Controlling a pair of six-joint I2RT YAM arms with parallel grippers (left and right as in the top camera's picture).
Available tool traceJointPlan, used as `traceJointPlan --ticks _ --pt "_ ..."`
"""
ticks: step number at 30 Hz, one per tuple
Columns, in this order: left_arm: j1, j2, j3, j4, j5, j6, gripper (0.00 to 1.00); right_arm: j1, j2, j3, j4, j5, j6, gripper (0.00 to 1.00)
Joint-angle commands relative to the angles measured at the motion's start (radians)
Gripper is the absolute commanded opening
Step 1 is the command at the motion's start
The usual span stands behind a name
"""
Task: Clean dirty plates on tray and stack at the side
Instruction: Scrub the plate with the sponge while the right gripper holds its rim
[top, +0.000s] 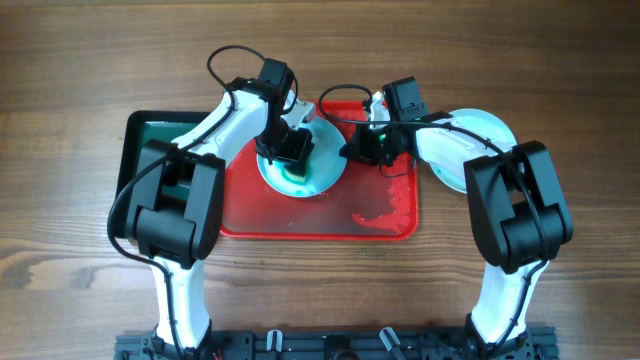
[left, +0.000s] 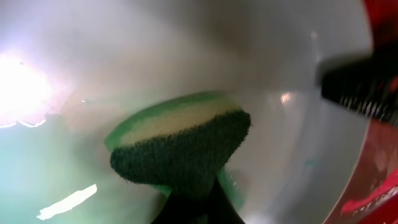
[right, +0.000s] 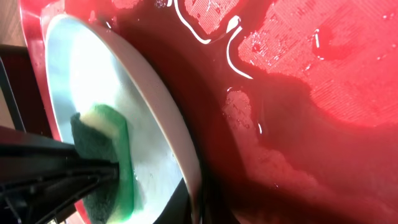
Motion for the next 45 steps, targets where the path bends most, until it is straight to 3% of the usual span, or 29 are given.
traceJointPlan --ticks 1,3,6,8,11,13,14,17,19,21,25,27,29,31,32,35,37,40,45 --pt "-0.028 0.084 -0.032 0.135 0.012 -0.161 0.04 0.019 0.029 -0.015 -0.014 -0.003 0.033 0.04" --pt "-0.023 0.084 -0.032 0.217 -0.100 -0.346 0.04 0.019 0.029 -0.015 -0.021 -0.010 0.032 0.04" --pt "-0.023 0.084 -0.032 0.246 -0.425 -0.586 0.04 0.019 0.029 -0.015 -0.025 -0.018 0.027 0.04" --pt "-0.023 0.084 -0.032 0.213 -0.648 -0.649 0.04 0.019 0.029 -0.015 -0.025 -0.018 0.027 0.04" --pt "-0.023 0.084 -0.032 0.161 -0.744 -0.652 0.04 0.019 0.029 -0.015 -0.025 -0.018 0.027 0.04" --pt "-0.023 0.084 -0.032 0.125 -0.658 -0.611 0.04 0.019 0.029 -0.015 -0.025 -0.018 0.027 0.04" --pt "-0.023 0.084 -0.032 0.113 -0.548 -0.545 0.04 0.019 0.029 -0.015 -0.025 -0.018 0.027 0.04" --pt "-0.023 0.084 -0.032 0.029 -0.021 -0.238 0.04 0.019 0.029 -0.015 -0.025 -0.018 0.024 0.04" --pt "-0.024 0.084 -0.032 -0.046 0.229 -0.065 0.04 0.019 0.029 -0.015 -0.024 -0.018 0.025 0.04" --pt "-0.026 0.084 -0.032 -0.100 0.343 0.029 0.04 0.019 0.029 -0.015 -0.024 -0.018 0.025 0.05" --pt "-0.015 0.084 -0.032 -0.028 0.340 -0.002 0.04 0.019 0.029 -0.015 -0.024 -0.018 0.026 0.04" --pt "0.003 0.084 -0.032 0.057 0.243 -0.152 0.04 0.019 0.029 -0.015 -0.025 -0.019 0.026 0.04" --pt "0.032 0.084 -0.032 0.143 -0.012 -0.397 0.04 0.019 0.029 -0.015 -0.025 -0.018 0.025 0.04" --pt "0.058 0.084 -0.032 0.182 -0.248 -0.549 0.04 0.019 0.029 -0.015 -0.025 -0.018 0.025 0.04" --pt "0.075 0.084 -0.032 0.187 -0.549 -0.624 0.04 0.019 0.029 -0.015 -0.025 -0.018 0.024 0.04" --pt "0.071 0.084 -0.032 0.164 -0.672 -0.623 0.04 0.019 0.029 -0.015 -0.025 -0.018 0.024 0.04" --pt "0.069 0.084 -0.032 0.130 -0.642 -0.591 0.04 0.019 0.029 -0.015 -0.025 -0.018 0.024 0.04" --pt "0.069 0.084 -0.032 0.031 -0.436 -0.462 0.04 0.019 0.029 -0.015 -0.024 -0.018 0.024 0.04" --pt "0.068 0.084 -0.032 -0.201 0.182 -0.045 0.04 0.019 0.029 -0.015 -0.024 -0.018 0.025 0.04"
